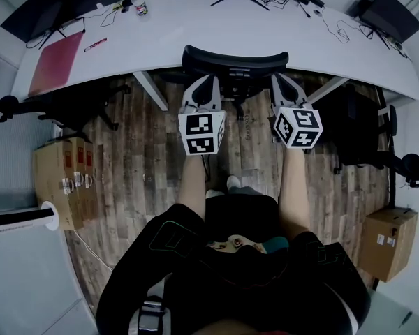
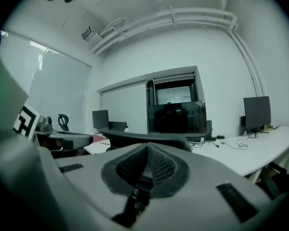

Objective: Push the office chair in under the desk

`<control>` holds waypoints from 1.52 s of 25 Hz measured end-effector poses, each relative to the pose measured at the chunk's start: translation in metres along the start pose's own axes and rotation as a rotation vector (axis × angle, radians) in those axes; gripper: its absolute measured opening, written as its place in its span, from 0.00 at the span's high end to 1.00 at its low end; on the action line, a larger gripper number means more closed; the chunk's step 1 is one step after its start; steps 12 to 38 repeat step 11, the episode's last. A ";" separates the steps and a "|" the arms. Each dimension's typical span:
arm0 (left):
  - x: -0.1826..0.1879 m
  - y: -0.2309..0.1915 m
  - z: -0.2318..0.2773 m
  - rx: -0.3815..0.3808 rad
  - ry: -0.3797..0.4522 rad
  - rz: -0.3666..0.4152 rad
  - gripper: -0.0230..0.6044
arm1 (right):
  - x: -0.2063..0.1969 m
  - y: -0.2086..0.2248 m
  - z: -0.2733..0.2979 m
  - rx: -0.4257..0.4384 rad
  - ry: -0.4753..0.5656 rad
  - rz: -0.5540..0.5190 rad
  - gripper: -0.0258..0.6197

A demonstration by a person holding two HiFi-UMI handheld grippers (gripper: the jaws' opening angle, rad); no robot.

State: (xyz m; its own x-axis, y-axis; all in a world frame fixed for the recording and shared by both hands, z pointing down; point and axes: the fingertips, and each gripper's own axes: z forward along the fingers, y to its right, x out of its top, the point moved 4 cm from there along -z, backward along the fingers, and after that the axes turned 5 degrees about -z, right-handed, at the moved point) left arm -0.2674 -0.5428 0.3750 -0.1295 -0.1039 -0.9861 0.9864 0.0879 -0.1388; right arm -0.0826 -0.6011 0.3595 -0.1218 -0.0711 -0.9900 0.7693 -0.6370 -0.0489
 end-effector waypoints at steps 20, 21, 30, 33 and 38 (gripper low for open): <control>-0.010 -0.009 0.012 0.010 -0.008 -0.042 0.95 | -0.007 0.002 0.010 0.035 -0.018 -0.031 0.96; -0.010 -0.009 0.012 0.010 -0.008 -0.042 0.95 | -0.007 0.002 0.010 0.035 -0.018 -0.031 0.96; -0.010 -0.009 0.012 0.010 -0.008 -0.042 0.95 | -0.007 0.002 0.010 0.035 -0.018 -0.031 0.96; -0.010 -0.009 0.012 0.010 -0.008 -0.042 0.95 | -0.007 0.002 0.010 0.035 -0.018 -0.031 0.96; -0.010 -0.009 0.012 0.010 -0.008 -0.042 0.95 | -0.007 0.002 0.010 0.035 -0.018 -0.031 0.96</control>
